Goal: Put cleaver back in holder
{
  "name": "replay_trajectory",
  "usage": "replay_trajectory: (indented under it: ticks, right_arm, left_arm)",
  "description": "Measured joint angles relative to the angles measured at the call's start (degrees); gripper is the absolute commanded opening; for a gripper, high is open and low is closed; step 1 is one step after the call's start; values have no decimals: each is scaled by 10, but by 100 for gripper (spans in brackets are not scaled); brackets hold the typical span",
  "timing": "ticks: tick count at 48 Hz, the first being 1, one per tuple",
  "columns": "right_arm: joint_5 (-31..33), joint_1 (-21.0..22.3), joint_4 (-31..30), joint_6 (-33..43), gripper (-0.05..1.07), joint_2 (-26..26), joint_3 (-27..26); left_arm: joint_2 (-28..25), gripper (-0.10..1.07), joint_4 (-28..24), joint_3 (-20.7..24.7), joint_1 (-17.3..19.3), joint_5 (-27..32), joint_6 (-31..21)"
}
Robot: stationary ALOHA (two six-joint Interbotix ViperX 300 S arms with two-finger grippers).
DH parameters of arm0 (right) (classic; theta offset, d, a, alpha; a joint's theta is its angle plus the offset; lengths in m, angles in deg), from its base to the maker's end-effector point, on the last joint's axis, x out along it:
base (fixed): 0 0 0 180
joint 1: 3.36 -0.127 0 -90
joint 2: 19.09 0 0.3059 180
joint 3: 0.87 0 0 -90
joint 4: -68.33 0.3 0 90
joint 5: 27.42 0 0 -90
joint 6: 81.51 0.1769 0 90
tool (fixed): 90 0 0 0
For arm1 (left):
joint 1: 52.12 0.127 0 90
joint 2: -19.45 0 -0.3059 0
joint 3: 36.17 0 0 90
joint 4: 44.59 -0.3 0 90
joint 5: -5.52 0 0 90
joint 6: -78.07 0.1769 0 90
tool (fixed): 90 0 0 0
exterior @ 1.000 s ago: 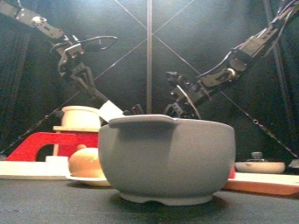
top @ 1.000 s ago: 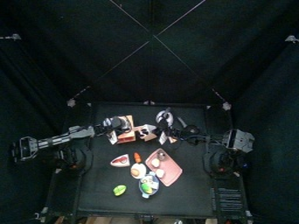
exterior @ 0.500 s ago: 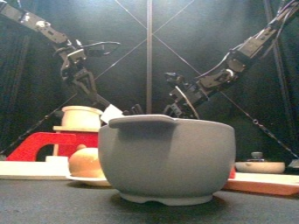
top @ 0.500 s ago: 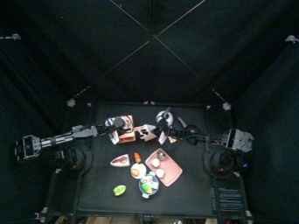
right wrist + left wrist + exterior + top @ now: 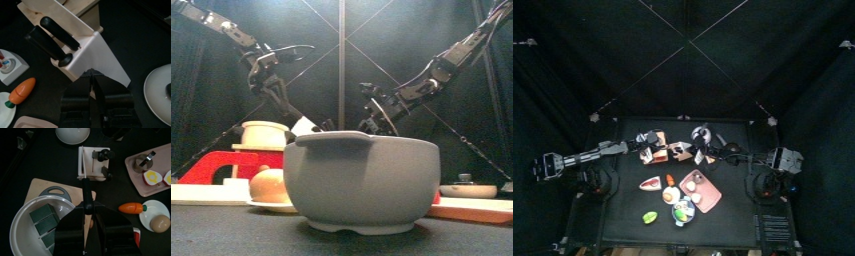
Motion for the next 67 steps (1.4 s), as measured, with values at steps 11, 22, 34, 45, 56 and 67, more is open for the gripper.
replay_trajectory:
  ticks: [11,22,34,45,56,67]
  right_arm:
    - [0,0,0,-1,37,0,0]
    - [-1,0,0,-1,37,-1,0]
    - [-1,1,0,-1,37,-3,-4]
    - [-1,1,0,-1,37,-4,-4]
    - [-1,1,0,-1,37,-4,-4]
    - [-1,1,0,0,37,-4,-4]
  left_arm:
    - [-2,43,2,18,1,43,0]
    - [-3,43,2,44,1,71,0]
    - [-27,44,1,67,1,82,1]
    - [-43,44,1,88,2,118,1]
    - [-46,44,-2,107,2,151,1]
    - [-47,44,-2,117,3,170,1]
